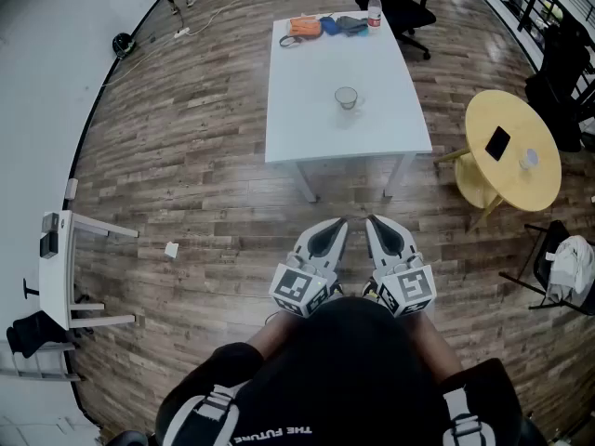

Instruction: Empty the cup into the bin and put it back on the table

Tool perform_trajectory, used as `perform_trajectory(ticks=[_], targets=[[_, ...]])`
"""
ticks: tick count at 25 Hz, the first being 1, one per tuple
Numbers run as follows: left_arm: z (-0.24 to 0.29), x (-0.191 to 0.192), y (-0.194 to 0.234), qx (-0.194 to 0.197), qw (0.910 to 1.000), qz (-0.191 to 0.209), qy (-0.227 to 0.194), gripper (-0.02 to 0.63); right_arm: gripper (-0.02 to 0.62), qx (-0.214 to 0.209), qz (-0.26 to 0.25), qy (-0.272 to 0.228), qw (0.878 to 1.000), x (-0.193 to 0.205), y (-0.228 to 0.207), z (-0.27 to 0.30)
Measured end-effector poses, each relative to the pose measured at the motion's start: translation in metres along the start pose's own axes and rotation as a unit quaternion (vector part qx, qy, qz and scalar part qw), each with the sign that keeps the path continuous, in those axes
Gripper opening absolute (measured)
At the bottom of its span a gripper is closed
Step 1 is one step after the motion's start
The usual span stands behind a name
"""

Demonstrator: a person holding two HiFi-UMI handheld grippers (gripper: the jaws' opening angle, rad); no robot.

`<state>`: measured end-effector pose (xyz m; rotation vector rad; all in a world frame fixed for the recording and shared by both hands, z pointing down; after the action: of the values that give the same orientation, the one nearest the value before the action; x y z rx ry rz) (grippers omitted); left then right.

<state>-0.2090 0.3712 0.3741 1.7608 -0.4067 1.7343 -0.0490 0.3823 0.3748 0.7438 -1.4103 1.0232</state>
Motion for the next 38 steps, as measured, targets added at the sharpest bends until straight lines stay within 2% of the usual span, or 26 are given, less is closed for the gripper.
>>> perform_trajectory(ticks=[9,13,17,22,28,38], targets=[[-0.018,0.001,0.02,-0.007,0.9999,-0.007,-0.004,0.021,0.017,-0.006,-0.003,0.008,1.0,0.005,0.021,0.016],[-0.031,-0.002,0.037,-0.006,0.9999,-0.005,-0.01,0.021,0.017,-0.006,0.0,-0.009,1.0,0.003,0.029,0.027],[-0.025,-0.003,0.062,-0.018,0.9998,-0.005,-0.009,0.021,0.017,0.009,-0.013,-0.016,1.0,-0.002,0.015,0.042],[-0.011,0.0,0.085,-0.031,0.9995,-0.006,-0.001,0.021,0.017,0.024,-0.006,-0.006,1.0,0.003,-0.01,0.064],[0.051,-0.001,0.122,-0.04,0.9992,0.0,0.009,0.021,0.017,0.019,0.011,-0.011,1.0,0.004,-0.066,0.119],[0.198,-0.033,0.201,-0.05,0.9978,0.034,0.026,0.021,0.017,-0.009,-0.015,-0.004,1.0,-0.014,-0.178,0.236]])
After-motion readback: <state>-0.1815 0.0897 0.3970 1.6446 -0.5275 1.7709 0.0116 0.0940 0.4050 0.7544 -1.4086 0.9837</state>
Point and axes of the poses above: the fingertips, and each gripper's own axes: z forward along the fingers, y to its left, x out of its underside, the point moved 9 cm from there along -z, backward along the fingers, and after that the axes turned 6 degrees about x, right-handed, at the moved point
